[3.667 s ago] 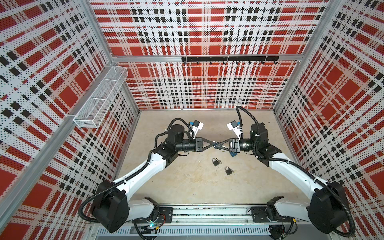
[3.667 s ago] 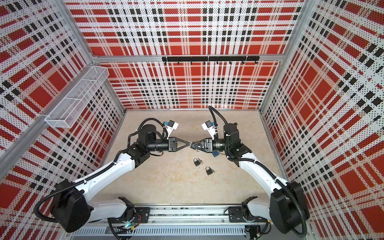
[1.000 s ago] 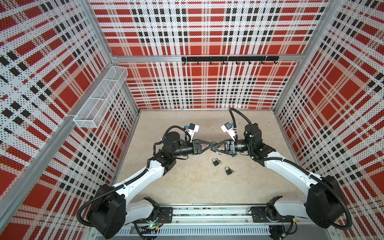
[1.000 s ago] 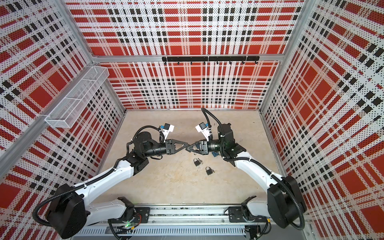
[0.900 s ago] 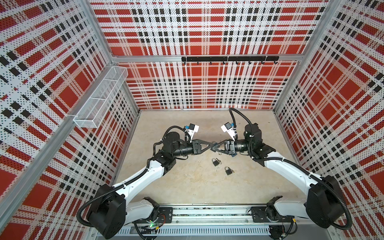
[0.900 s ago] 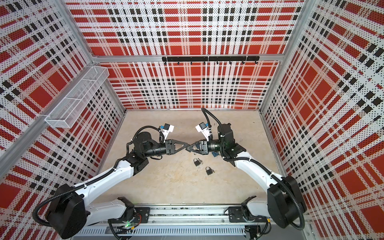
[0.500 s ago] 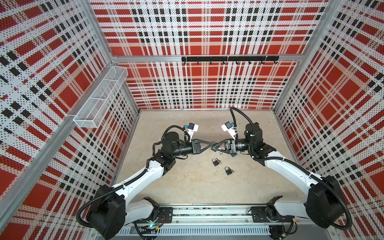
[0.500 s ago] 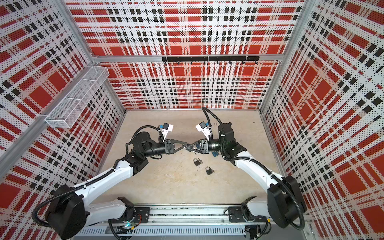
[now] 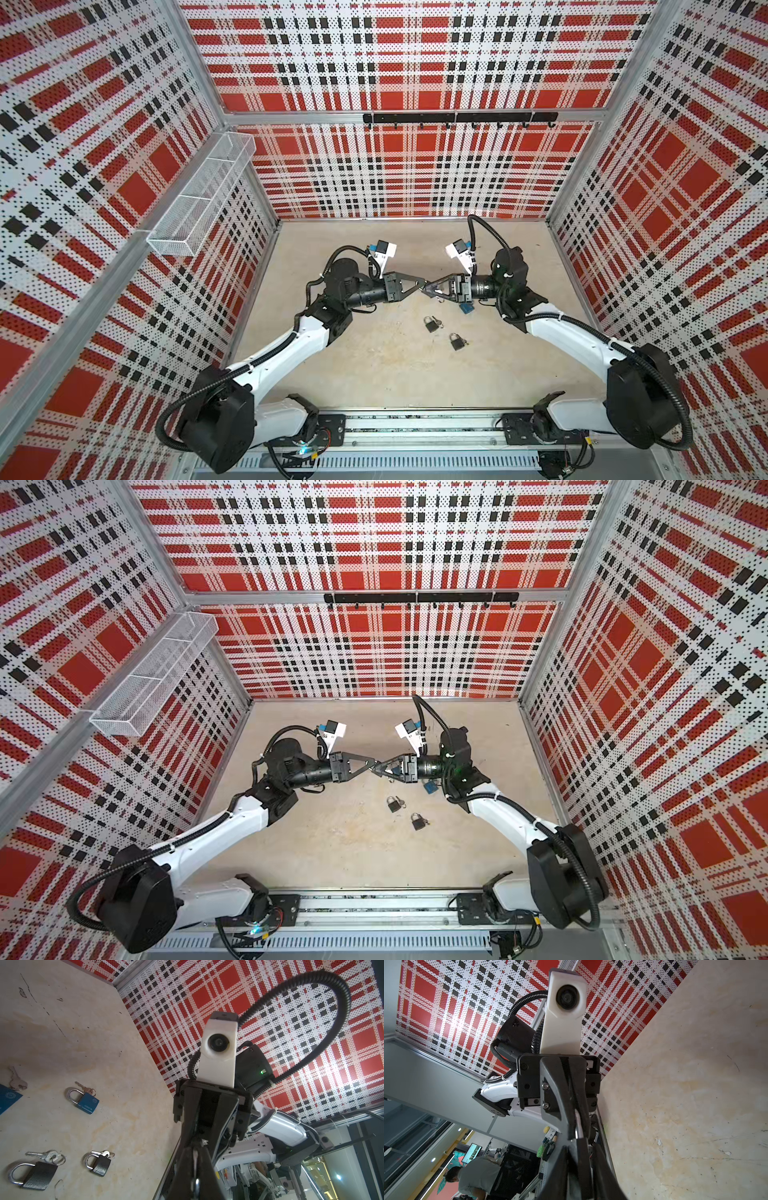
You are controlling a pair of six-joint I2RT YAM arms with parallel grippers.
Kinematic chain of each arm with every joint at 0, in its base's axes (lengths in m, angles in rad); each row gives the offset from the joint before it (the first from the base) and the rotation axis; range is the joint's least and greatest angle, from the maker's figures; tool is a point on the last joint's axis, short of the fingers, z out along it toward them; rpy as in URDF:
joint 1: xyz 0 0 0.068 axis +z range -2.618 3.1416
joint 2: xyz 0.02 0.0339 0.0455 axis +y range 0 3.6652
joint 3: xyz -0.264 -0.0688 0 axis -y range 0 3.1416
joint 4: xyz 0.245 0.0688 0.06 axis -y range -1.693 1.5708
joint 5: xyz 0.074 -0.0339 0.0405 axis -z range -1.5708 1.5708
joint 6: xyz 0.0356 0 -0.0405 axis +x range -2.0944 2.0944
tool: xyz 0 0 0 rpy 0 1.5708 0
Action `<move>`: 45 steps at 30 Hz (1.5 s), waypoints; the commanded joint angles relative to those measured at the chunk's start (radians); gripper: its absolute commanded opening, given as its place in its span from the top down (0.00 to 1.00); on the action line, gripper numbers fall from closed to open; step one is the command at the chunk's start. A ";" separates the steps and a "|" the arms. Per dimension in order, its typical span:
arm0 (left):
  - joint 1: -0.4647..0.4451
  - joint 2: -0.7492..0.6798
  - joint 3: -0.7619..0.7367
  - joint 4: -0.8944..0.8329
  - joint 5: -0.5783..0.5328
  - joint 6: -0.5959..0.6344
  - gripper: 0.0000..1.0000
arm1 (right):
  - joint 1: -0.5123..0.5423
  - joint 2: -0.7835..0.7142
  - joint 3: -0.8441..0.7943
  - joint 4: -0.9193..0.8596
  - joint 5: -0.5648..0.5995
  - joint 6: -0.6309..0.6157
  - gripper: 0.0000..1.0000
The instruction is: Lock with the key
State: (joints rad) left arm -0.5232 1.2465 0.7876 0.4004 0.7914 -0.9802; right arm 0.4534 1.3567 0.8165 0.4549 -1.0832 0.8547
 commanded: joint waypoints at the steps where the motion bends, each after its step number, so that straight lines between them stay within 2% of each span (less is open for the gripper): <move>1: 0.017 0.005 0.036 0.025 -0.007 -0.003 1.00 | -0.017 0.003 -0.024 0.125 0.021 0.045 0.69; 3: 0.025 0.007 0.042 0.029 -0.006 -0.006 1.00 | -0.021 -0.004 -0.030 0.113 0.027 0.037 0.65; 12: 0.058 0.014 0.051 0.034 0.000 -0.009 1.00 | -0.024 -0.028 -0.026 0.047 0.020 0.004 0.66; 20: 0.067 0.026 0.052 0.040 0.002 -0.012 1.00 | -0.024 -0.033 -0.023 0.011 0.020 -0.016 0.88; 28: 0.071 0.018 0.044 0.044 0.003 -0.017 1.00 | -0.023 -0.030 -0.018 0.014 0.015 -0.011 1.00; 45: 0.169 -0.019 0.032 0.048 0.024 -0.028 1.00 | -0.023 -0.036 -0.052 0.004 0.029 -0.026 1.00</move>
State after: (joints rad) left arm -0.4164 1.2694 0.8055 0.3939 0.8616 -1.0061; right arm 0.4431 1.3464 0.7906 0.4789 -1.0607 0.8371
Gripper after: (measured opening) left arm 0.080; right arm 0.075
